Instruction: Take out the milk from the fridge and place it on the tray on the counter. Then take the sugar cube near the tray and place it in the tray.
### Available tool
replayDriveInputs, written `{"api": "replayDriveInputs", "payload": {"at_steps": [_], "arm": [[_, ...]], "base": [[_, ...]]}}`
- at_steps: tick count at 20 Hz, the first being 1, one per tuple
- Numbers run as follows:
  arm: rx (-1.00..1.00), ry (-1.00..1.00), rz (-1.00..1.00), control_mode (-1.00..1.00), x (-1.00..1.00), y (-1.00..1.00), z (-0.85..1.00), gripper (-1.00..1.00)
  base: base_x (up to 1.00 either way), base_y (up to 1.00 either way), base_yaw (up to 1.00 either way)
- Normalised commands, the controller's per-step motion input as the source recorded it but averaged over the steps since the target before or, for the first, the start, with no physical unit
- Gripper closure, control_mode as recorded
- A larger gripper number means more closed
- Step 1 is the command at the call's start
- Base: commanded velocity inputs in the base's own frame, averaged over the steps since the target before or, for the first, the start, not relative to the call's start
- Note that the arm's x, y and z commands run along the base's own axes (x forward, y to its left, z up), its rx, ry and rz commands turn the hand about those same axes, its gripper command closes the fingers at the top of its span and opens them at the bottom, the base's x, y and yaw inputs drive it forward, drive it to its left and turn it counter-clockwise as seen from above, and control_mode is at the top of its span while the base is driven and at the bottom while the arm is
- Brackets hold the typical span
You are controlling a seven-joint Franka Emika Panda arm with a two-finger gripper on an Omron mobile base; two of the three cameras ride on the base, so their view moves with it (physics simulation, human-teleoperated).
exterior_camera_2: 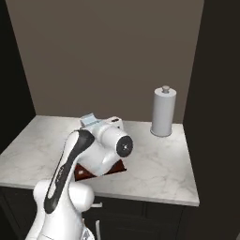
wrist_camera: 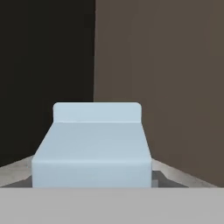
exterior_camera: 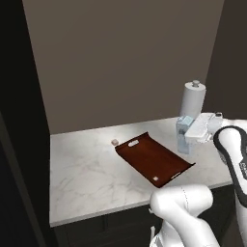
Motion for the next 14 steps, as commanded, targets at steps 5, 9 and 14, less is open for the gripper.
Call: {"api": "replayDriveInputs", "payload": {"at_steps": [5,9,14], "arm": [[0.1,0.01,0.26,-1.0,0.82,0.0,-0.45,1.0],[0.04,0.04,0.19,-1.0,0.65,0.0,-0.33,1.0],[0.0,-0.01,0.11,-1.0,0.49,0.0,-0.36,1.0]], "base": [[0.0,0.0,0.0],[0.0,0.0,0.0],[0.0,0.0,0.0]]}}
